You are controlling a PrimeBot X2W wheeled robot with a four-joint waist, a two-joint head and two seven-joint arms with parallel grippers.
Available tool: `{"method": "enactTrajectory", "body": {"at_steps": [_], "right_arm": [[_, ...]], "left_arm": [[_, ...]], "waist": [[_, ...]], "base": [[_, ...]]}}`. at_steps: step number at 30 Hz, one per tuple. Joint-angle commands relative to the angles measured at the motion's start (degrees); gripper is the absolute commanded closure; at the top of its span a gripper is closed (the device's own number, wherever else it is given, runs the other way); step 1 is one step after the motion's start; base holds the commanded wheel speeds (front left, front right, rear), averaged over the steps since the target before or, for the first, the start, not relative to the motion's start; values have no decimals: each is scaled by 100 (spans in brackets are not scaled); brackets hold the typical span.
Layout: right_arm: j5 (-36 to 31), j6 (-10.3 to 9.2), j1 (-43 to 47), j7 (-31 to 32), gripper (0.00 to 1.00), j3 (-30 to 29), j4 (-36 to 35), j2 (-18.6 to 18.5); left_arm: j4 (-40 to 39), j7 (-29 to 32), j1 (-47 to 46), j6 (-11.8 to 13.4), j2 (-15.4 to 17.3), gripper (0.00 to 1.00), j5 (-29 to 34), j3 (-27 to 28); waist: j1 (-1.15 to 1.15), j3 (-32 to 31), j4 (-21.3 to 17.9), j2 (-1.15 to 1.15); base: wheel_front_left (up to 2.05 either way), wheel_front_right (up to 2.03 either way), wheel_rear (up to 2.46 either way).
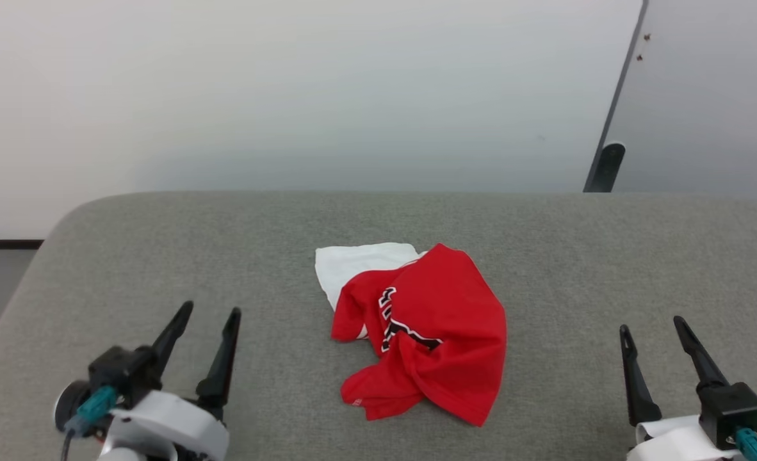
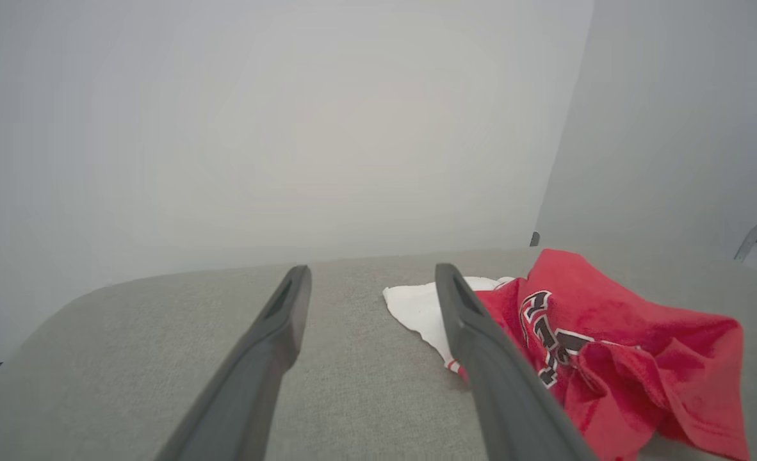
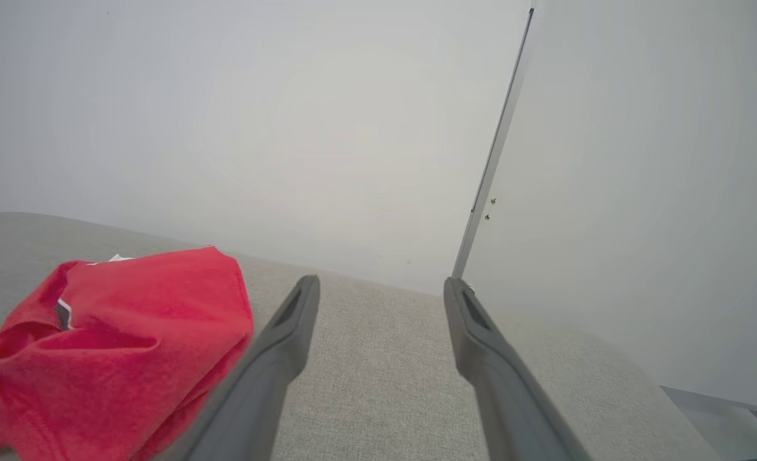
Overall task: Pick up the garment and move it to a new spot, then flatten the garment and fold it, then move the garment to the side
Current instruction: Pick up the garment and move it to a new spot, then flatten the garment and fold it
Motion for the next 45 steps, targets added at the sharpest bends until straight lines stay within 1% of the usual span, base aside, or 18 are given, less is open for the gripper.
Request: {"method": "enactTrajectory", "body": {"at_steps": [1,6,12,15,22,25,30,33,37,38,40,45], "right_arm": [[-26,-2,129,-5,0,-42,-19,11],[-118,-2,253,-5,0,-204,-181,12],[-147,-2,358,-5,0,-313,-300,11],[-165,-2,387,-5,0,-323,-328,11],[-145,-2,418,-5,0,-318,-342,12],[-173,-2,405,-5,0,-184,-322,15],[-129,-2,386,-5,0,48,-252,14],[-81,-2,401,-5,0,221,-148,12],[-43,-2,373,22,0,371,102,6],[-23,-2,309,109,0,407,168,-15],[74,-2,173,487,0,513,291,-72],[399,-2,-124,1916,0,783,394,-296]], "left_arm": [[8,-31,63,11,-38,0,-6,39],[58,-90,263,-33,-179,0,-62,445],[-65,-84,460,-86,-330,0,191,886],[-82,-85,529,-113,-407,0,330,1014],[-89,-86,544,-151,-532,0,435,1196],[-55,-86,519,-159,-537,0,431,1336],[7,-86,415,-162,-447,0,398,1664],[111,-86,420,-88,-385,0,317,1894],[212,-73,423,-96,-383,0,240,1938],[227,-47,425,-99,-395,0,215,1918],[261,43,420,-110,-448,0,174,1831],[253,222,372,-126,-610,0,144,1549]], "waist": [[0,-40,53,0],[0,-63,154,0],[0,-56,200,0],[0,-43,183,0],[0,-21,162,0],[0,-7,206,0],[0,-20,525,0],[0,-49,778,0],[0,-86,1148,0],[0,-94,1230,0],[0,-107,1406,0],[0,-95,1812,0]], "base": [[0,0,0],[0,0,0],[0,0,0],[0,0,0],[0,0,0],[0,0,0],[0,0,0],[0,0,0],[0,0,0],[0,0,0],[0,0,0],[0,0,0]]}}
